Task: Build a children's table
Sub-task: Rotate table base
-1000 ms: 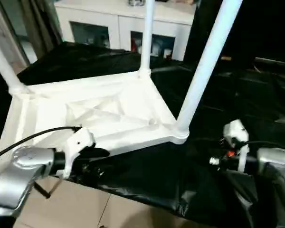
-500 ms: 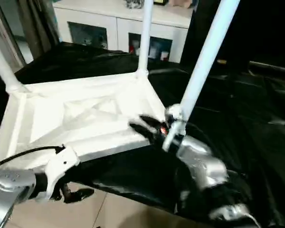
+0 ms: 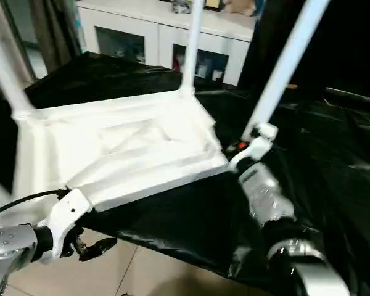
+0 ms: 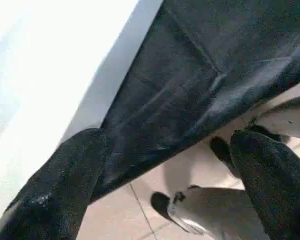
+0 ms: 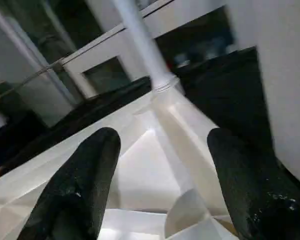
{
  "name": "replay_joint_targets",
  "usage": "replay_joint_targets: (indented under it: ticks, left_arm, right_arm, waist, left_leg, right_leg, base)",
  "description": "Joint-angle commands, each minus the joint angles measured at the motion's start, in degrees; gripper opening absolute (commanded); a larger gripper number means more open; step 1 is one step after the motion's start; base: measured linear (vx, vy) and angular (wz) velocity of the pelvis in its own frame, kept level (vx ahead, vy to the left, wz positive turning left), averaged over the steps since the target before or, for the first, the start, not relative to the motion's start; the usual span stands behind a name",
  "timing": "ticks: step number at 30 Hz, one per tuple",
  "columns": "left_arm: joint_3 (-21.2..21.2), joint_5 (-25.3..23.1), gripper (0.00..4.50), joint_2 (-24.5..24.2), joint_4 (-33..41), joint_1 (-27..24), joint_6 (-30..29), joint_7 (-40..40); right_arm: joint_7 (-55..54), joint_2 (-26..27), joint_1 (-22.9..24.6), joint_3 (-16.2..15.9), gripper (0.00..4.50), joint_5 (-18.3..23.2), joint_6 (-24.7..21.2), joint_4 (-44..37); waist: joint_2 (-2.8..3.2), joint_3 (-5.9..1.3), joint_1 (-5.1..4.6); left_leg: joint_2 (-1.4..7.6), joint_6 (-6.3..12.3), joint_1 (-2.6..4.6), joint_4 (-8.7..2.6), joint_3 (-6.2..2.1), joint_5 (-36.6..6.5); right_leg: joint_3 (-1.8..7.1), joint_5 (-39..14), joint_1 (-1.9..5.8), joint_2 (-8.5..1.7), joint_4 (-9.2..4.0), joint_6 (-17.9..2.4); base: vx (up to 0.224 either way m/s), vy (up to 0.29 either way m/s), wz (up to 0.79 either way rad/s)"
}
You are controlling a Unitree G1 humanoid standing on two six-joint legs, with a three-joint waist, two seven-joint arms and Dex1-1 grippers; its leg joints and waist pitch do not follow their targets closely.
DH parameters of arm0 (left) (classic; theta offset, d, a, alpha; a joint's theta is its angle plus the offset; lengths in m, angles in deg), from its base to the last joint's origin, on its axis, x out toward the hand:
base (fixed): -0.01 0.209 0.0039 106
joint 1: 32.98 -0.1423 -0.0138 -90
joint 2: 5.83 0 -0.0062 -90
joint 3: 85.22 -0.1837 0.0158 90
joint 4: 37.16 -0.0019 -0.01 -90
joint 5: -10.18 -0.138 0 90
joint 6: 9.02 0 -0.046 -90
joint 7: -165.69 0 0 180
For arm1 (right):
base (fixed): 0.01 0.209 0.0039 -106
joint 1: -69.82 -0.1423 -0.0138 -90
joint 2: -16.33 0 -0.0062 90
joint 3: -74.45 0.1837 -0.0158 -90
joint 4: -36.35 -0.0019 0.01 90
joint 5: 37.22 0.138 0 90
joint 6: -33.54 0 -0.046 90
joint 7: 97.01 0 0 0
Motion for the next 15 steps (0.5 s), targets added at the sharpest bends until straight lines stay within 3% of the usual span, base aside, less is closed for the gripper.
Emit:
replay_joint_targets:
  ticks: [1, 4, 8, 11, 15]
  left_arm:
    - [0.31, -1.25, 4.49, 0.21, -0.33, 0.54, 1.58, -1.64]
    - [-0.6, -1.58, 4.49, 0.74, -1.08, 1.21, 3.49, -2.42]
    - [-1.49, -1.2, 4.49, 1.71, -1.61, 2.22, 5.47, -2.62]
    - [-1.74, -0.57, 4.49, 2.34, -1.68, 2.32, 6.28, -2.57]
    - [0.91, 2.6, 4.49, 3.88, 0.13, -1.75, 8.5, -2.01]
  right_arm:
    - [-3.67, -3.78, -1.03, 4.4, 3.12, 0.9, 3.44, 2.72]
    - [-3.95, -6.67, -3.13, 6.44, 3.12, 0.72, 5.74, 6.48]
    - [-4.24, -10.66, -5.12, 7.88, 3.12, 0.65, 7.49, 10.48]
    - [-4.21, -12.8, -5.92, 8.22, 3.12, 0.65, 8.35, 12.35]
    - [-4.43, -17.35, -7.36, 9.39, 3.12, -0.18, 9.11, 16.06]
  waist:
    - [1.85, -2.78, -0.53]
    - [2.17, -2.97, -0.16]
    - [1.89, -3.13, -0.1]
    - [1.77, -3.35, 0.12]
    - [1.87, -3.51, -0.07]
  left_leg:
    - [1.11, -2.92, 1.58, -4.29, -0.11, -22.76]
    - [1.02, -2.93, 1.59, -4.09, -0.03, -22.38]
    - [0.99, -2.54, 1.24, -3.88, 0.06, -20.75]
    - [0.88, -1.59, 0.6, -3.48, 0.21, -16.73]
    - [0.76, -0.93, -0.02, -3.16, 0.16, -13.91]
  right_leg:
    - [2.57, -17.43, 0.78, -2.59, -4.51, -7.58]
    - [2.55, -15.94, 0.86, -2.5, -4.27, -8.05]
    - [2.41, -13.73, 1.17, -2.44, -3.97, -8.83]
    - [2.36, -10.92, 1.68, -2.5, -3.51, -9.43]
    - [2.16, -7.29, 2.19, -2.4, -3.03, -10.31]
  base:
    - [0.0, 0.0, 0.0]
    - [0.0, 0.0, 0.0]
    - [0.0, 0.0, 0.0]
    - [0.0, 0.0, 0.0]
    - [0.0, 0.0, 0.0]
